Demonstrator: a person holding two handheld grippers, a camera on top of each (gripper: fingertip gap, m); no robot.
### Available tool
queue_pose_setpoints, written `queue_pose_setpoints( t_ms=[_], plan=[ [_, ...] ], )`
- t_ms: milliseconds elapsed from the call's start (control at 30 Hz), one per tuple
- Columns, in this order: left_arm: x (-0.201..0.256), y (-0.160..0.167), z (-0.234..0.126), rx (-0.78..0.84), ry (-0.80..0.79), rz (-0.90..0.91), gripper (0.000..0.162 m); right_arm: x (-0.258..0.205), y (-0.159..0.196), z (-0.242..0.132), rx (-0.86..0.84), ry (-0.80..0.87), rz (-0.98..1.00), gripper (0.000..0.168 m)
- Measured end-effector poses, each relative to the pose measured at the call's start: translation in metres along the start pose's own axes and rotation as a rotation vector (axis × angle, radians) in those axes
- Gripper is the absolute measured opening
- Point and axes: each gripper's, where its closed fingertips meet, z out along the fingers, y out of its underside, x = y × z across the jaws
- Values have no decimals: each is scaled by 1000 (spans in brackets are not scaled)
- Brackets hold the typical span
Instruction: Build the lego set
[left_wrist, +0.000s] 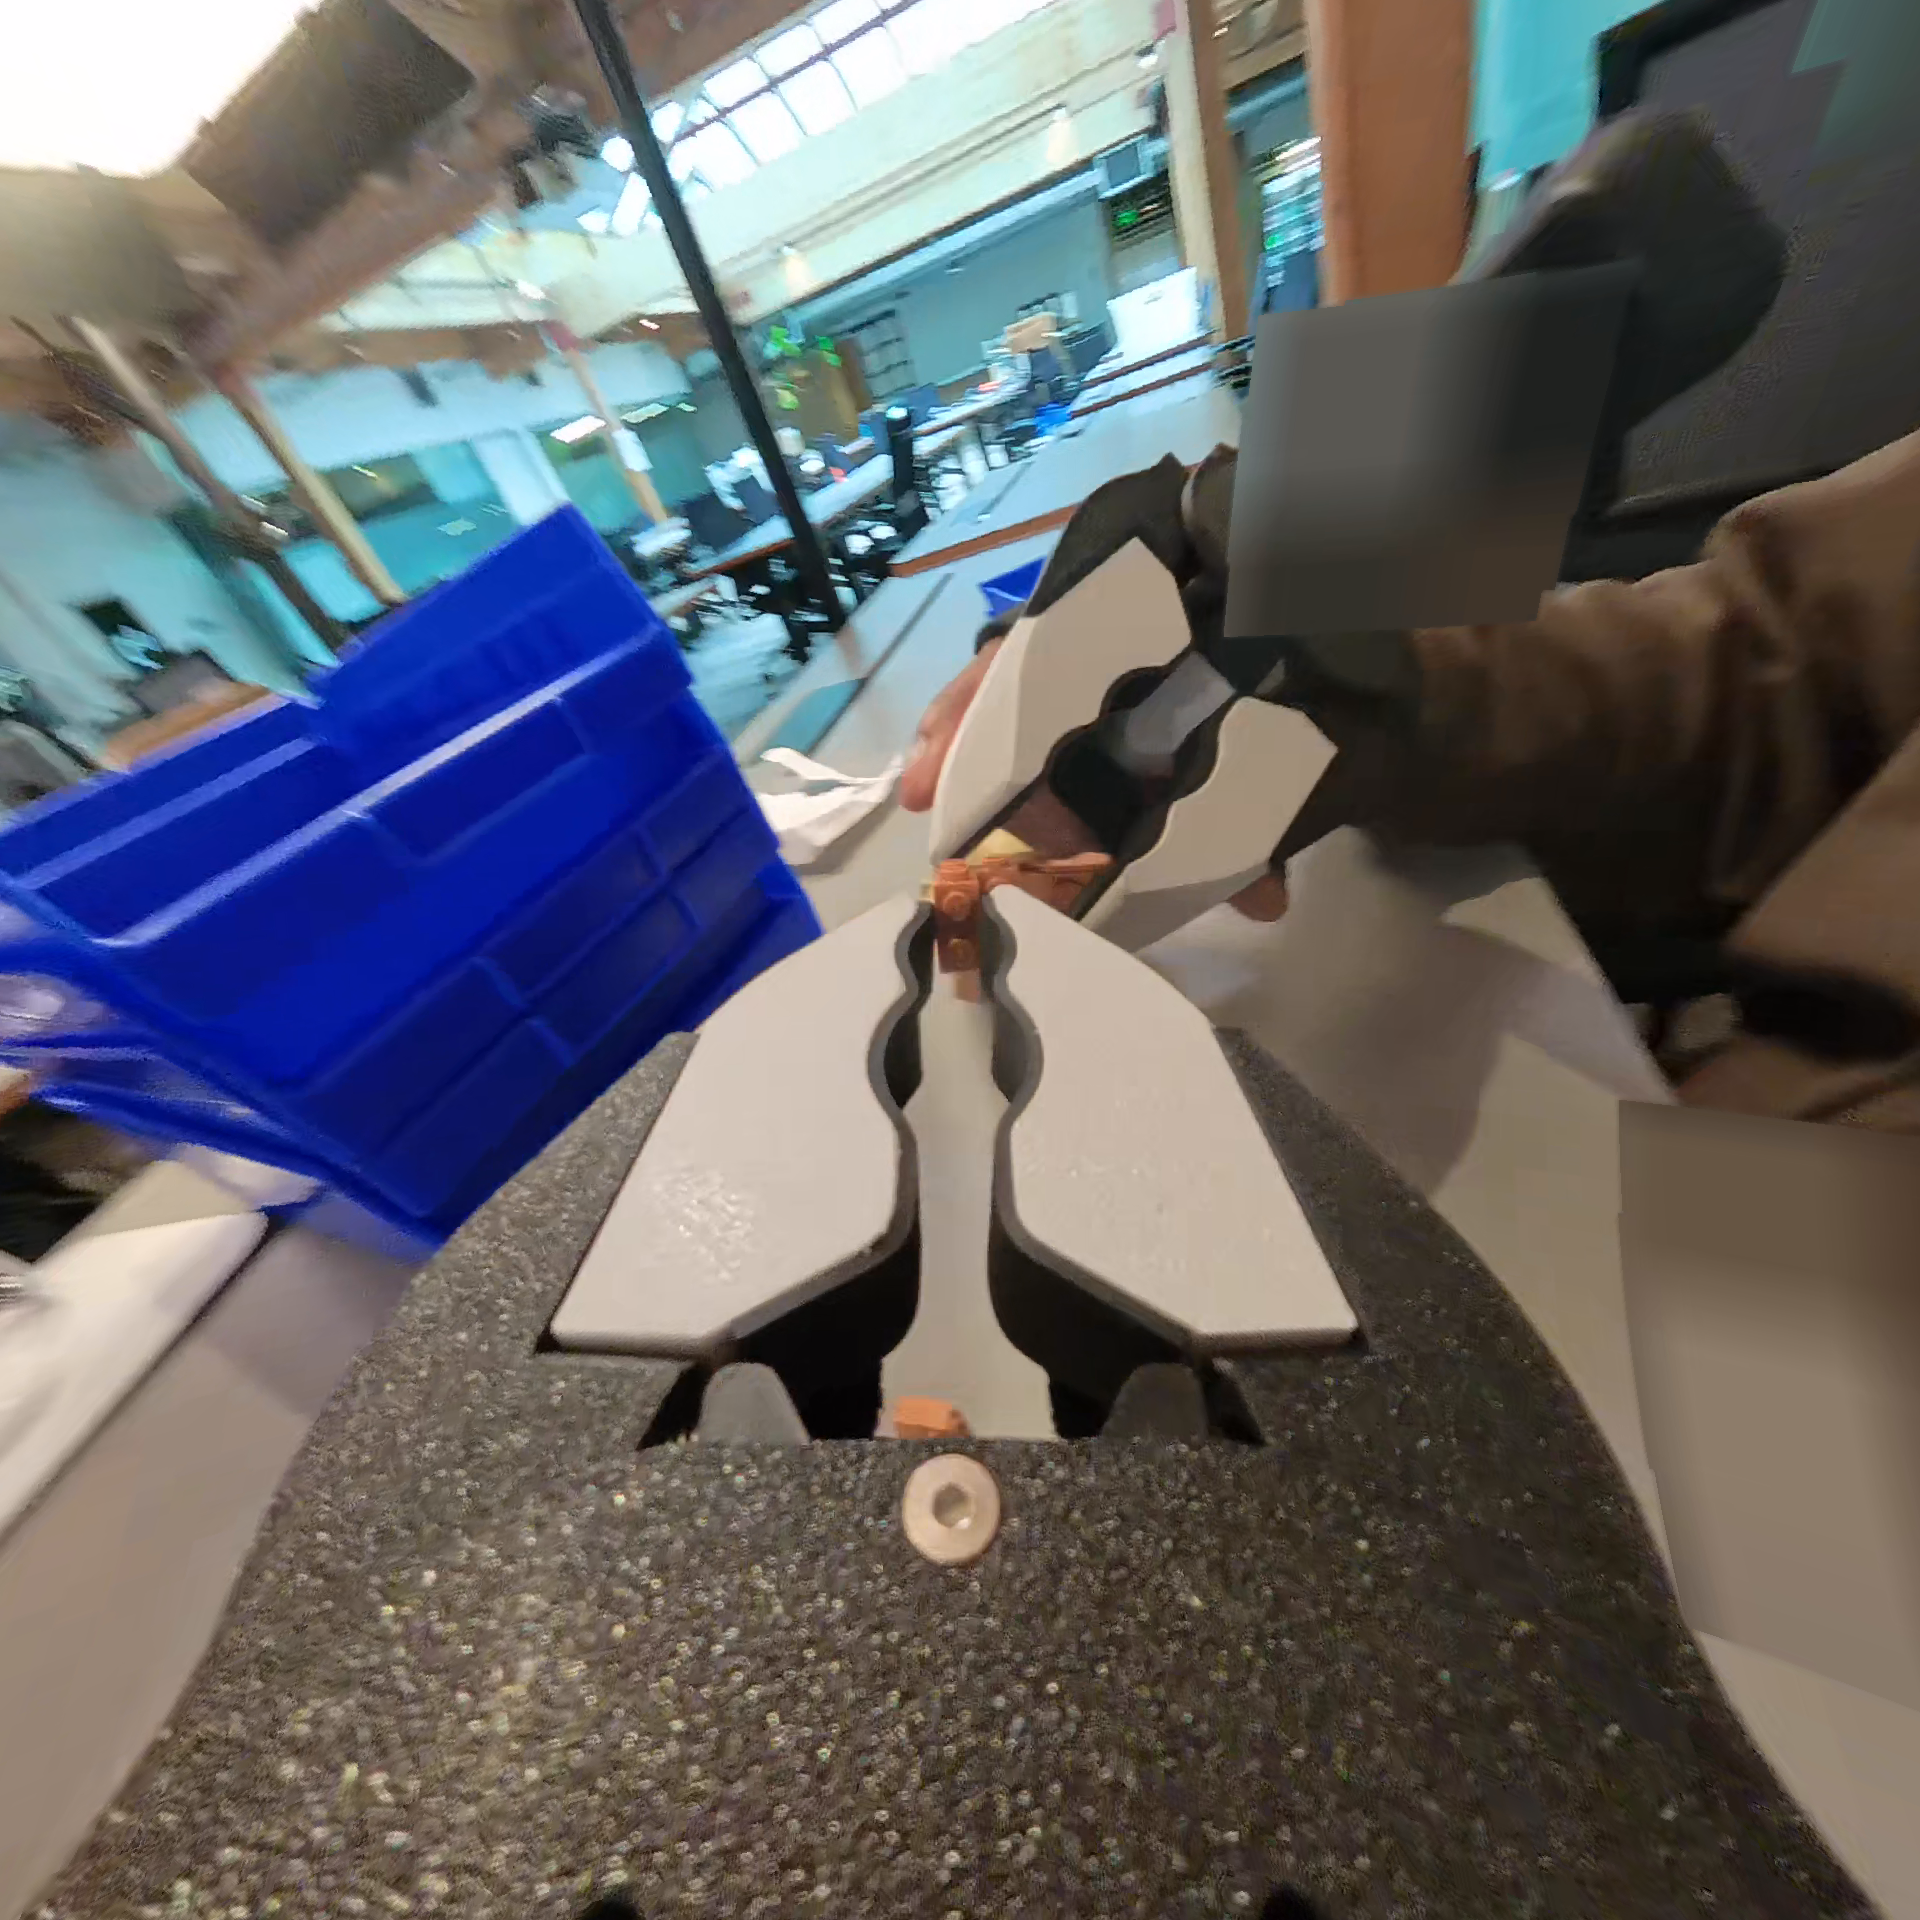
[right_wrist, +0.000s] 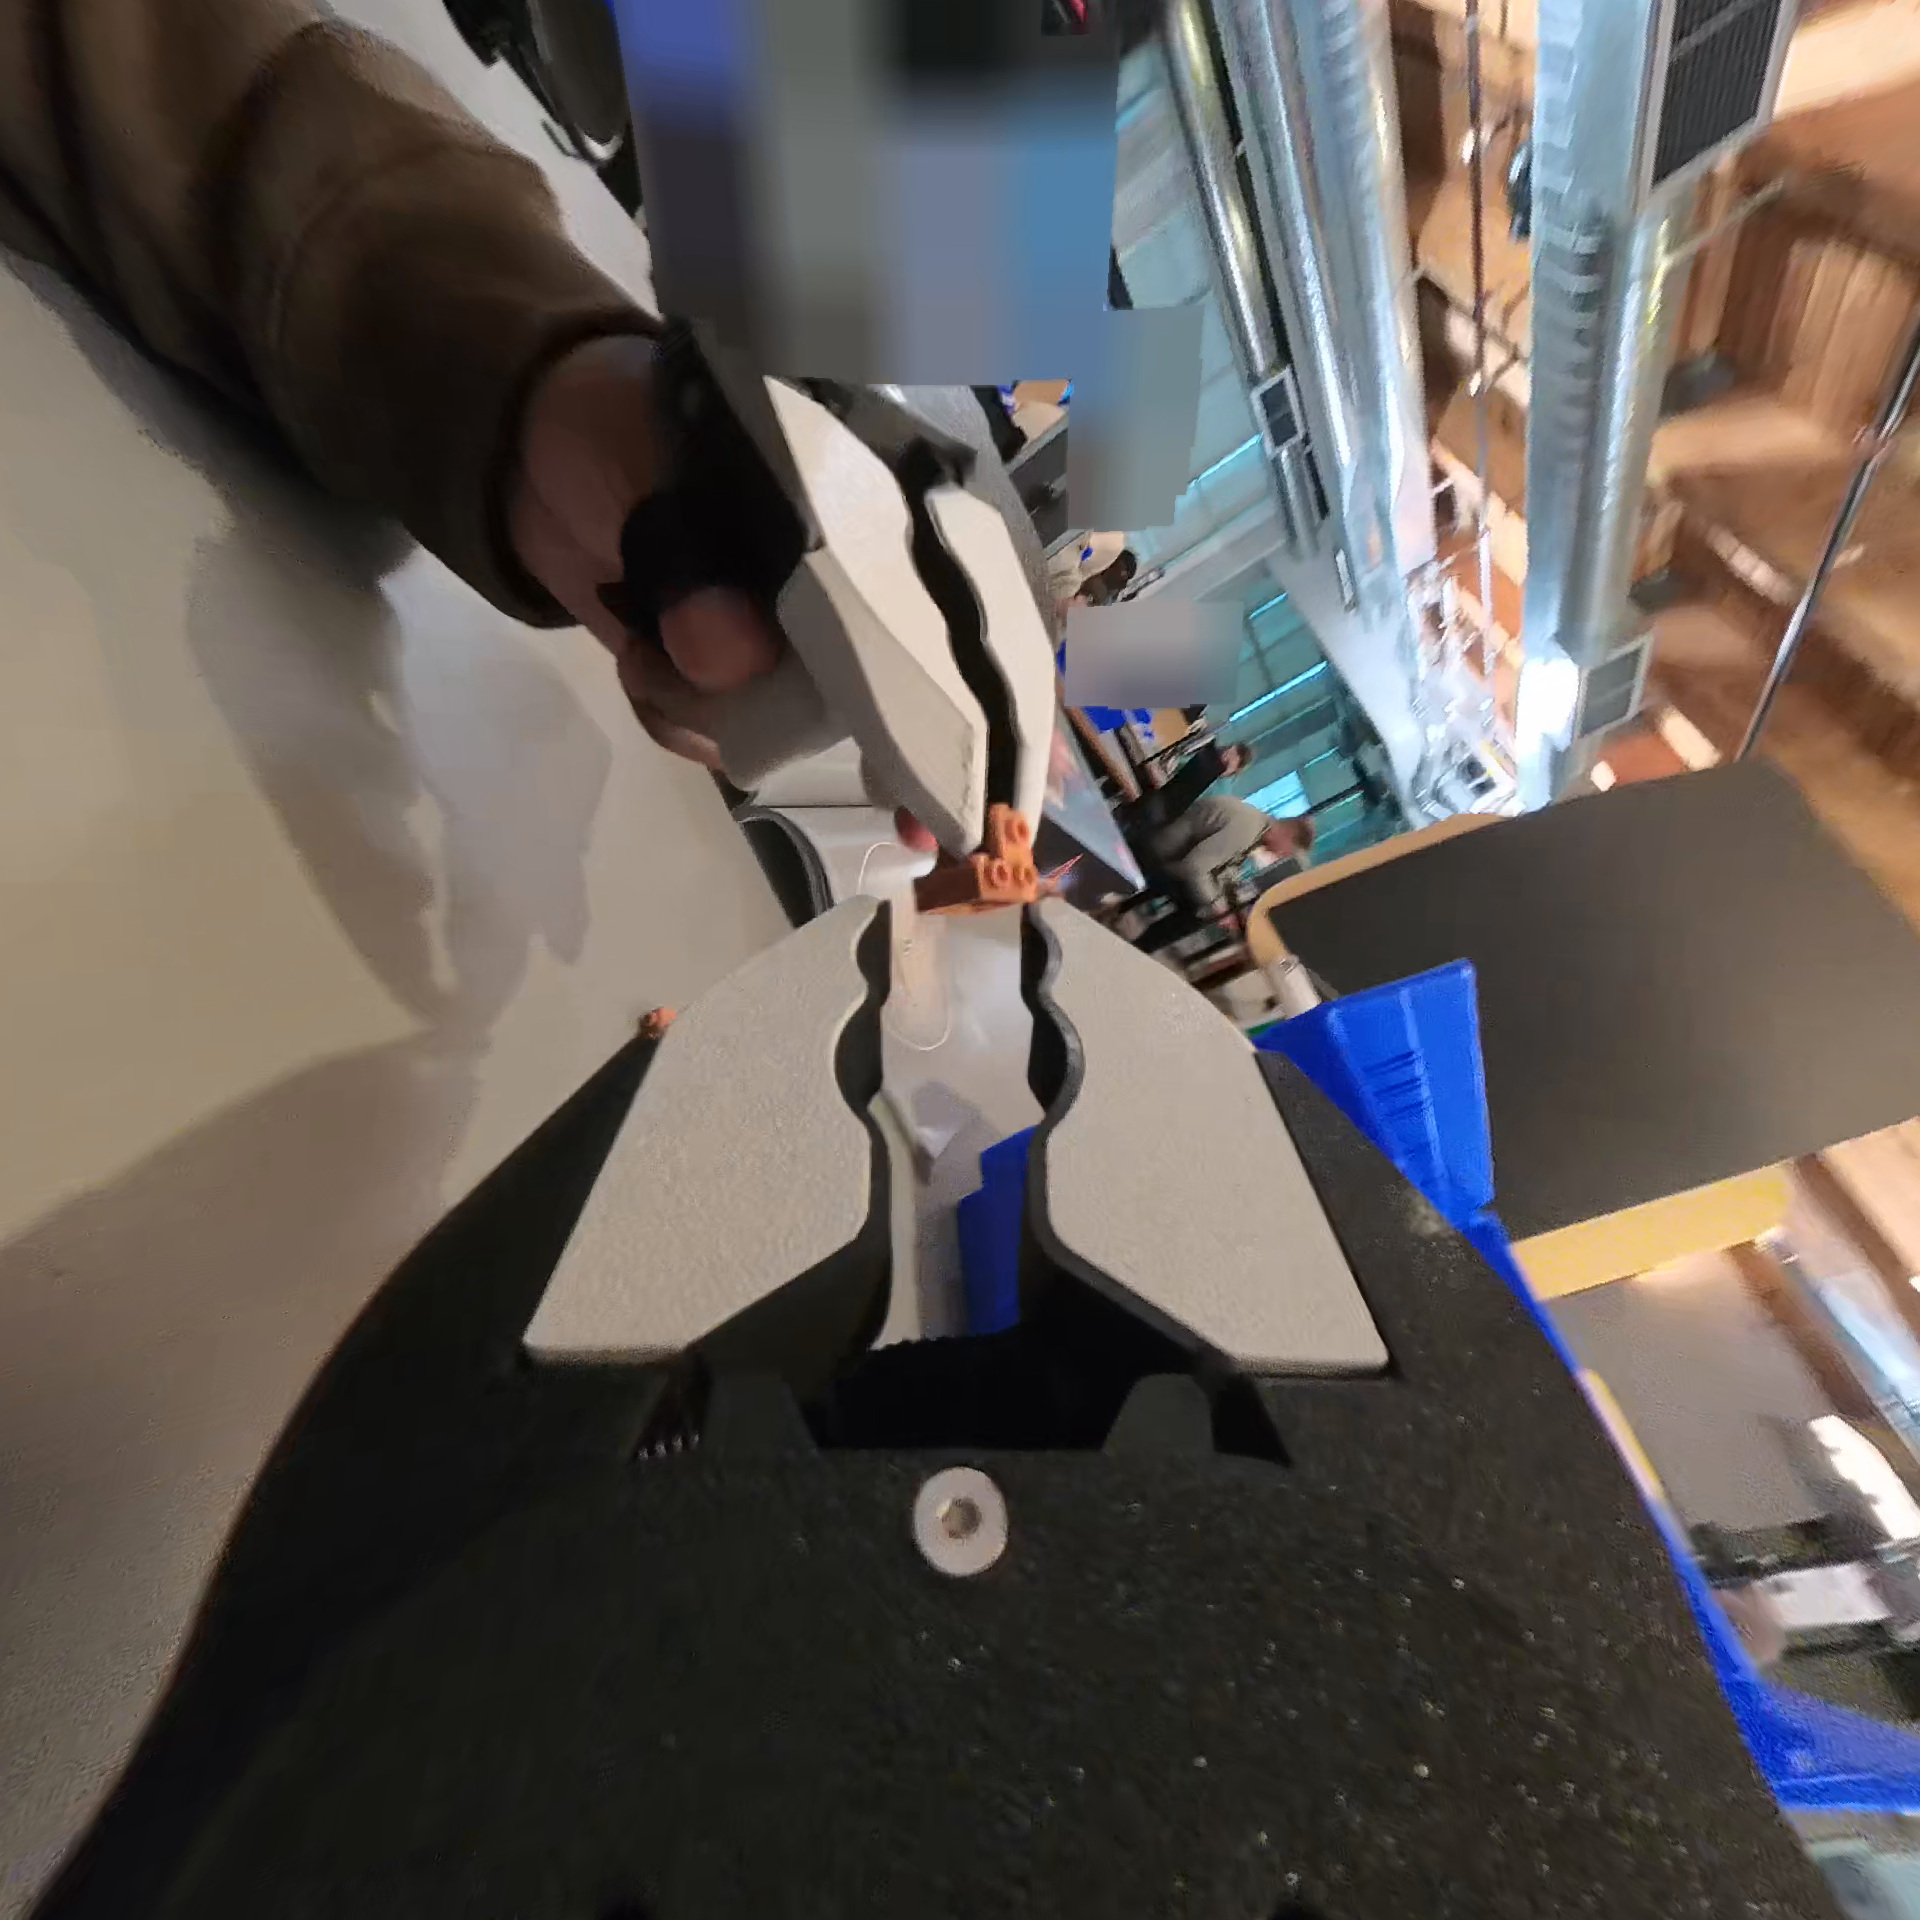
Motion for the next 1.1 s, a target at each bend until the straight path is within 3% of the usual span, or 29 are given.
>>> queue_pose_setpoints(
  t_ms=[267, 500, 800, 1100],
  plan=[
    [-14, -4, -3, -22, -220, 302, 7, 7, 1, 3, 10, -63, 349, 23],
    [-5, -2, 1, -43, -264, 502, 7, 9, -5, 0, 65, -110, 495, 16],
    [14, -5, 2, -3, -184, 576, 8, -8, -6, -1, 64, -223, 483, 13],
    [15, 0, 4, -25, -129, 473, 8, -11, 0, -2, 24, -195, 330, 12]
  ],
)
